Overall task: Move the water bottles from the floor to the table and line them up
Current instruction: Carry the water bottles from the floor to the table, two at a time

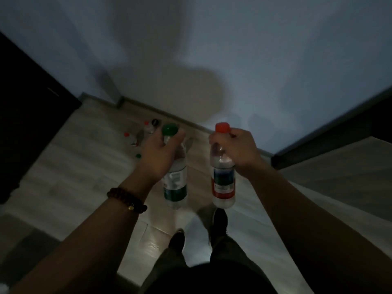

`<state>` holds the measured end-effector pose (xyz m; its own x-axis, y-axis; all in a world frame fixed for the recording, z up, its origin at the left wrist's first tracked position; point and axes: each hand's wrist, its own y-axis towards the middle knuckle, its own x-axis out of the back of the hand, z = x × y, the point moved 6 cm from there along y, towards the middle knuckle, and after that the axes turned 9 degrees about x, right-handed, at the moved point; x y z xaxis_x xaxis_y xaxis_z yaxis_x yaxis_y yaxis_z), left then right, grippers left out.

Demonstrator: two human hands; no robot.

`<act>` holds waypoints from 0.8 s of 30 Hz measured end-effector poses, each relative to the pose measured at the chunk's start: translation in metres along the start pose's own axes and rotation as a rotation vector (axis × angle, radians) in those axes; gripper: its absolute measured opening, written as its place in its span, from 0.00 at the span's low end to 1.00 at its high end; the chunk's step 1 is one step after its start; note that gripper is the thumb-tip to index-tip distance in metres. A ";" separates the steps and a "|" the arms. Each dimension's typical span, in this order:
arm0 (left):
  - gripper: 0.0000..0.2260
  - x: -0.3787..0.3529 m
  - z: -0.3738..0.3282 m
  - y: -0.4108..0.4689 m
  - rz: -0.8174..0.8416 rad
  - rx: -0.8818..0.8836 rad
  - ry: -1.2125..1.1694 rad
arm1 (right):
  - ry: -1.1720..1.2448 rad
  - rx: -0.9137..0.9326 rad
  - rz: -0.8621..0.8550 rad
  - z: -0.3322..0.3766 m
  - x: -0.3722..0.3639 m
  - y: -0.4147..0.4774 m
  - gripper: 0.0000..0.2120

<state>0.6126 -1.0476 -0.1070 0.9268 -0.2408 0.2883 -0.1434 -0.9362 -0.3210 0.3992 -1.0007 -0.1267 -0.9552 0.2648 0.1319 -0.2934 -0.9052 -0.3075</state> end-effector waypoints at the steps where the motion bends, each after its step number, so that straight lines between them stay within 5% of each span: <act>1: 0.16 0.003 -0.018 -0.011 0.006 -0.034 0.019 | -0.008 0.021 -0.037 0.016 0.008 -0.011 0.08; 13: 0.19 -0.033 -0.116 -0.090 0.319 -0.402 0.098 | 0.270 0.275 -0.474 0.075 0.069 -0.163 0.16; 19: 0.17 -0.110 -0.139 -0.144 0.569 -0.510 0.130 | 0.269 0.343 -0.752 0.058 0.128 -0.264 0.05; 24: 0.21 -0.190 -0.161 -0.211 0.802 -0.575 0.135 | 0.215 0.363 -0.994 0.039 0.191 -0.358 0.05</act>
<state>0.4106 -0.8458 0.0510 0.4396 -0.8503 0.2893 -0.8897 -0.4565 0.0100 0.3231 -0.6389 0.0453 -0.2928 0.9561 -0.0109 -0.9461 -0.2880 0.1479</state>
